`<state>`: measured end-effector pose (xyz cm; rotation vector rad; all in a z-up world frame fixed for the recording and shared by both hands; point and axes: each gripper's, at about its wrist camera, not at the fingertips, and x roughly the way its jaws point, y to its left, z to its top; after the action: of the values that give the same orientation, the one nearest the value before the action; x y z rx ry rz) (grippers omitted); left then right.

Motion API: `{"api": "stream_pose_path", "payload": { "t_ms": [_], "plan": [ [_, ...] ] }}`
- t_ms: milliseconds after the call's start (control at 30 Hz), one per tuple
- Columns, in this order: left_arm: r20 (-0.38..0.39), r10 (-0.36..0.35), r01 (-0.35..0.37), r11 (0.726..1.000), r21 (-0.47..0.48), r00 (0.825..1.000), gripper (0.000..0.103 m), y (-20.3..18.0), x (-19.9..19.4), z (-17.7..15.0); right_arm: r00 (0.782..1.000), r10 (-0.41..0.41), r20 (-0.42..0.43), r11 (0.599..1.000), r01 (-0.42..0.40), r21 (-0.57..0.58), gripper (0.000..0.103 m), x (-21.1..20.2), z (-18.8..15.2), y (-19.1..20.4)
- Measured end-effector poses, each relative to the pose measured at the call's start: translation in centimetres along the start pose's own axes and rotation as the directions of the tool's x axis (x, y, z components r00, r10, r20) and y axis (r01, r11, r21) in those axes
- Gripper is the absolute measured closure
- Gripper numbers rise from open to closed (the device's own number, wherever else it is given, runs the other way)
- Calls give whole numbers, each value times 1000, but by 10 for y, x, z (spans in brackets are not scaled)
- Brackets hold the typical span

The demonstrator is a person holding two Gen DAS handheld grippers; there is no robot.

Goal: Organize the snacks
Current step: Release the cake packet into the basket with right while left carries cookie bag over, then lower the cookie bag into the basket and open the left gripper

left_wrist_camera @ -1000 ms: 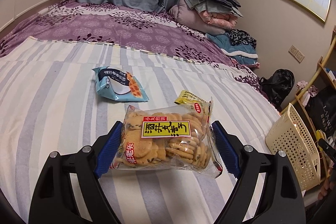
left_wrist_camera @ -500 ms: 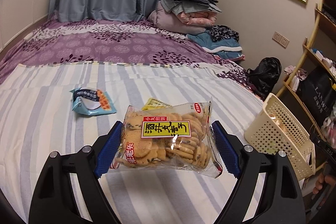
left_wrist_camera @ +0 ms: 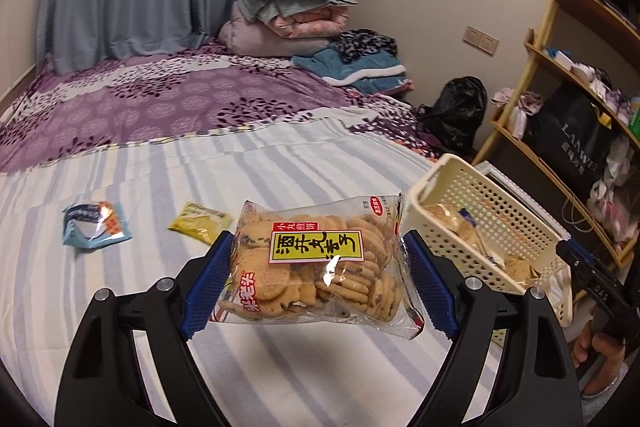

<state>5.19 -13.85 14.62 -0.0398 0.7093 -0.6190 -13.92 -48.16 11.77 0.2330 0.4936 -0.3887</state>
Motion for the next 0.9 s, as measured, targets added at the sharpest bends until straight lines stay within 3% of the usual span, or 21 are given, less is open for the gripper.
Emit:
{"api": "stream_pose_path", "payload": {
  "t_ms": [333,600,900],
  "plan": [
    [-58,-92,99,986,133,994,17,-88,33,9,999,-15,33,1000,15,25,37,-1,-3,-23],
    [-105,-160,181,955,235,982,17,-156,56,13,999,-24,44,997,21,71,37,-1,-7,-43],
    [-171,-220,262,922,285,960,14,-205,80,7,998,-32,51,993,26,114,33,2,-11,-58]
  ]
}}
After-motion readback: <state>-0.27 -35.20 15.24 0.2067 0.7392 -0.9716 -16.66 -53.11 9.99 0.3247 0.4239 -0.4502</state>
